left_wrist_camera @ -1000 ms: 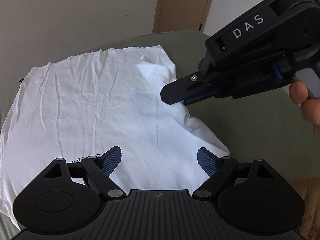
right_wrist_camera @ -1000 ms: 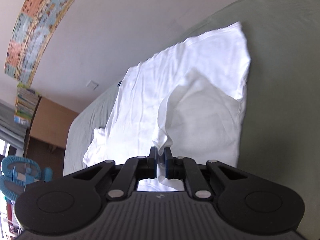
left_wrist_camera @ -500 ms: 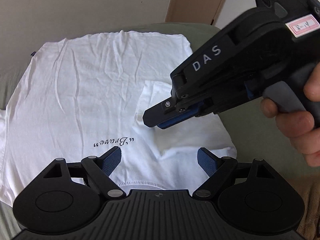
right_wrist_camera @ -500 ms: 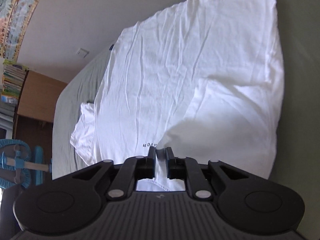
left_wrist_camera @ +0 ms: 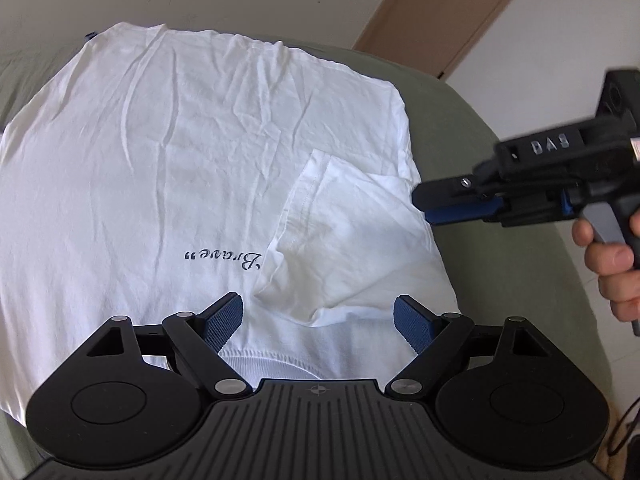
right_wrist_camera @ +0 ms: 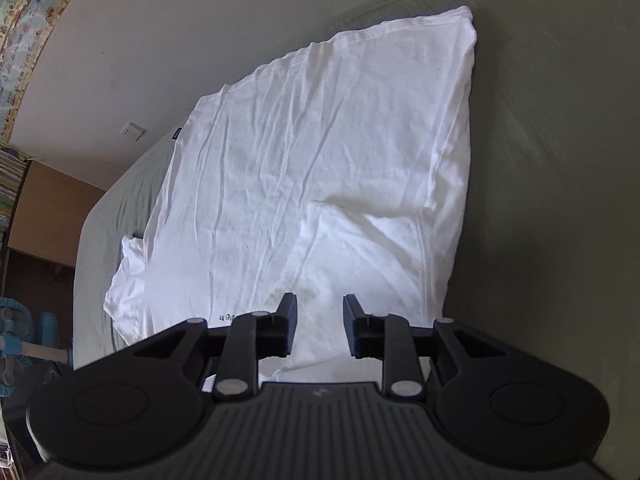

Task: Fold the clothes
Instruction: 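Grasp the shirt side with the right tool, fold it over the body, release, then grasp the shirt hem with the left tool while the right tool grasps the shoulder edge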

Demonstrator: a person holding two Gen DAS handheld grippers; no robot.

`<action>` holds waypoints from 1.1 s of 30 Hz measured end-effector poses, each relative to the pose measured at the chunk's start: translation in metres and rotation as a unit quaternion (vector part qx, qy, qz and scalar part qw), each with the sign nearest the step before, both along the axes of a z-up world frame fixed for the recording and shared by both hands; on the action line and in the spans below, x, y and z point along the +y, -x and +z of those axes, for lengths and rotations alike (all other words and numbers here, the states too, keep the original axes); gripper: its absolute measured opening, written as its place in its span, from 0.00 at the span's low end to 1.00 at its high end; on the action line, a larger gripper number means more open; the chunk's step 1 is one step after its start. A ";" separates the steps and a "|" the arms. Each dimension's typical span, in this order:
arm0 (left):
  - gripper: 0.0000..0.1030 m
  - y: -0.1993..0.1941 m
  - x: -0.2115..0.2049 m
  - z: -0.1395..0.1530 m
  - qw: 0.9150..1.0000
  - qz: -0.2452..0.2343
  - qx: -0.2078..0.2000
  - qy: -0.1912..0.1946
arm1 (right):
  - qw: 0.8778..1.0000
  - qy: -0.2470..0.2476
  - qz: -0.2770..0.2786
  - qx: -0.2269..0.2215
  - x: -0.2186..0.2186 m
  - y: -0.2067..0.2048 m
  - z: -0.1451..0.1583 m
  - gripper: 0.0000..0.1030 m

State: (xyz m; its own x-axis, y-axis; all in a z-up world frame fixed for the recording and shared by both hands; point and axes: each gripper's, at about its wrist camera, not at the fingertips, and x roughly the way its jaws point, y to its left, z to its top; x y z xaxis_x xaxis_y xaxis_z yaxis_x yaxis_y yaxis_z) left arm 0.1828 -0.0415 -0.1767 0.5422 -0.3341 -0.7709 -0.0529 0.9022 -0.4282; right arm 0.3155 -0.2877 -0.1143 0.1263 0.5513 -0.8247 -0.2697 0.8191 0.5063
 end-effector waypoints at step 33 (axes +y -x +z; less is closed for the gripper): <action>0.11 -0.026 0.006 -0.023 0.994 0.039 0.021 0.103 | 0.993 0.025 -0.098 -0.064 -0.044 -0.118 -0.011 0.36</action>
State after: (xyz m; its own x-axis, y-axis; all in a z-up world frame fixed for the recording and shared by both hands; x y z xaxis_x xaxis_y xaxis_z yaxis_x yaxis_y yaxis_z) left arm 0.2093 -0.0359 -0.1994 0.5405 -0.4457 -0.7135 -0.1407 0.7883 -0.5990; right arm 0.4338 -0.3321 -0.1257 0.3329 0.4647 -0.8205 -0.1626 0.8854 0.4355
